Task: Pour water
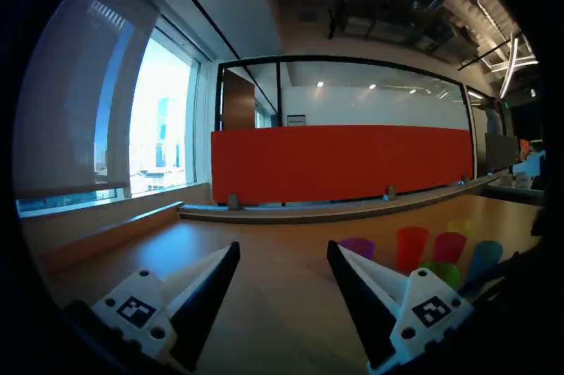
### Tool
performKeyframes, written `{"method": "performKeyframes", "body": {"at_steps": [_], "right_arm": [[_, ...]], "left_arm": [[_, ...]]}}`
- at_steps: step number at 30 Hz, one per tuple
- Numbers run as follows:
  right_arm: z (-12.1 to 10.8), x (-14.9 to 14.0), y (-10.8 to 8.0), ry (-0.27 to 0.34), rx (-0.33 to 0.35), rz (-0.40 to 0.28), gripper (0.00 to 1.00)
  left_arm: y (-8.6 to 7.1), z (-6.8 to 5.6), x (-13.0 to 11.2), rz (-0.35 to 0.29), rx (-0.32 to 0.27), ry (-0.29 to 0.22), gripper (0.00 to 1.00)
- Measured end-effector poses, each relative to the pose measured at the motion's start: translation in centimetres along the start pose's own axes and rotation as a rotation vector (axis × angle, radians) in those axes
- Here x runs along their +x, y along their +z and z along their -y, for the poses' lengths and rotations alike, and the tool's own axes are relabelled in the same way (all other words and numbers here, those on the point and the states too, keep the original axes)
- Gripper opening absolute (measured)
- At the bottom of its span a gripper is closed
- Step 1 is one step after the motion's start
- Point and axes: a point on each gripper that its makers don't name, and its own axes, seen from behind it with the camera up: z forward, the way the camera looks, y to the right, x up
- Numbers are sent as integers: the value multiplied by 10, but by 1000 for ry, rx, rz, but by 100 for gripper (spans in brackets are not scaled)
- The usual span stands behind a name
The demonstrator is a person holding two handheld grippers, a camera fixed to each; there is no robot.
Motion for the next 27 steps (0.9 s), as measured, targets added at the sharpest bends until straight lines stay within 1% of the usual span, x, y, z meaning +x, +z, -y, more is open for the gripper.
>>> {"method": "performKeyframes", "body": {"at_steps": [6,12,21,27], "right_arm": [[0,0,-2,-9,-1,-3,100],[0,3,-5,-16,-6,-4,99],[1,6,-7,-16,-7,-4,100],[3,8,-8,-19,-6,-7,100]], "left_arm": [[-6,2,-4,-5,8,2,92],[-9,5,-12,1,16,-4,92],[-8,10,-16,5,17,-19,92],[-7,11,-25,19,18,-24,92]]}}
